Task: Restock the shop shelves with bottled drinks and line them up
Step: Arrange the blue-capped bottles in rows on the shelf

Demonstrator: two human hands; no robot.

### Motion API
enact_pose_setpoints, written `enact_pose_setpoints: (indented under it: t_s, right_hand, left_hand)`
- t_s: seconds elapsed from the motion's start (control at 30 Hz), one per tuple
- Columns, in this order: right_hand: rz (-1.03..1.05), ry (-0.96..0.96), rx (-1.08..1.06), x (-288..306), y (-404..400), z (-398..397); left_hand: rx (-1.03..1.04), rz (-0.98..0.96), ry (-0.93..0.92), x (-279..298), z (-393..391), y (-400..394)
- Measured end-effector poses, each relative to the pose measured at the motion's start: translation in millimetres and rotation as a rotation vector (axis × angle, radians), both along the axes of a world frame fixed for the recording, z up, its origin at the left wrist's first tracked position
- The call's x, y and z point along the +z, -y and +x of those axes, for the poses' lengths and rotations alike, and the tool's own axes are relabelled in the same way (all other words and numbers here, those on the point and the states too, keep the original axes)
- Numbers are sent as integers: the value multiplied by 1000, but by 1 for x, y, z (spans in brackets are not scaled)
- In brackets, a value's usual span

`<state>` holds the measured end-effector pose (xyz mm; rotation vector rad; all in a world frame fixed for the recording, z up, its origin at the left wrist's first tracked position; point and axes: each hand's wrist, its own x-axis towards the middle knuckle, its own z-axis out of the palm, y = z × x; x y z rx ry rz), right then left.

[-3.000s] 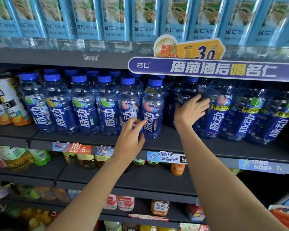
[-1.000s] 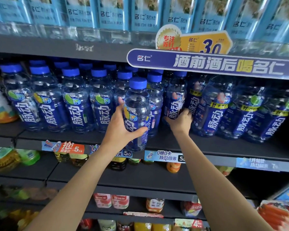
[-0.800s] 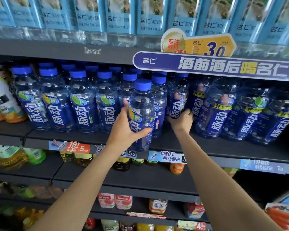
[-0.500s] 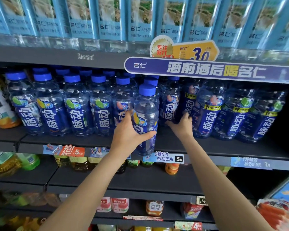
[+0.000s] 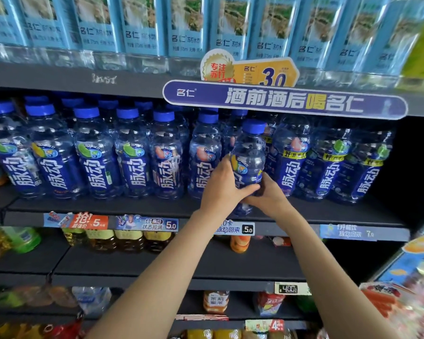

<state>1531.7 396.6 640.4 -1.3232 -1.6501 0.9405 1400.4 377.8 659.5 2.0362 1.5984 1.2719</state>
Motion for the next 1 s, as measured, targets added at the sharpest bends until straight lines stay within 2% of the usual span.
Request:
enact_pose_setpoints:
  t_s: [0.07,0.13,0.23,0.33,0.5,0.67,0.87,1.0]
  right_hand:
    - [47,91,-82,0,0,-7]
    - [68,160,-158,3,-2,-11]
    - [67,200,-210,7,-6,-18]
    - [66,186,-240,5,-7,-25]
    - [134,155,-350,-3,-5,-41]
    - [39,205,-199,4,-13,-32]
    - [-36,106,-114,2,-22,-21]
    - [-119,-22,34,5,-30,-5]
  left_hand:
    - [76,116,4,-11,-12,10]
    - [228,205,82,-27,-28,18]
    - [400,61,100,-42,-43,19]
    - [367,-125,11,-43,-43,11]
    - [435,-194,-58,-39,-41,0]
    - [470,-250,-148,-37,-37,1]
    - [441,-257,-102,-34,-37,-5]
    - [398,-237,-99,-27,-44,-10]
